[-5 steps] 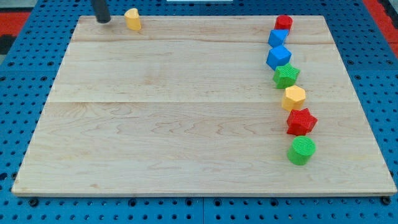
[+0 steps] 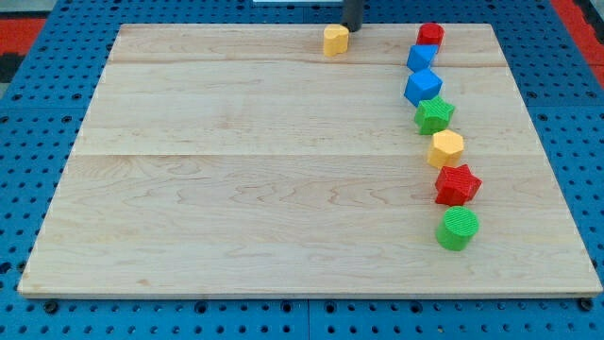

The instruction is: Push the yellow heart towards blue triangle

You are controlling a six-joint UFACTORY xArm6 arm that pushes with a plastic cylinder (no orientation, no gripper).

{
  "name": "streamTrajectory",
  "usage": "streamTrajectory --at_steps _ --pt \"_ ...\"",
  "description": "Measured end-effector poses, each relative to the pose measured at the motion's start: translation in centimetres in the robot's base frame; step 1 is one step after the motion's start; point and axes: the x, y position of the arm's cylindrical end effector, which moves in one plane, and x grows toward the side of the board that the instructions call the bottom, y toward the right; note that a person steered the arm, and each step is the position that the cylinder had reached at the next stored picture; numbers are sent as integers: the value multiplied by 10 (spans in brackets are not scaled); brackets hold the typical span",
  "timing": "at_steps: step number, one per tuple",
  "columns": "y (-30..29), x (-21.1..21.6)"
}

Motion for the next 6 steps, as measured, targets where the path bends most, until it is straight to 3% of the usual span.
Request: streamTrajectory --at_steps 1,2,4,6 --pt "-65 2" --pt "-63 24" --pt "26 48" --pt "21 63"
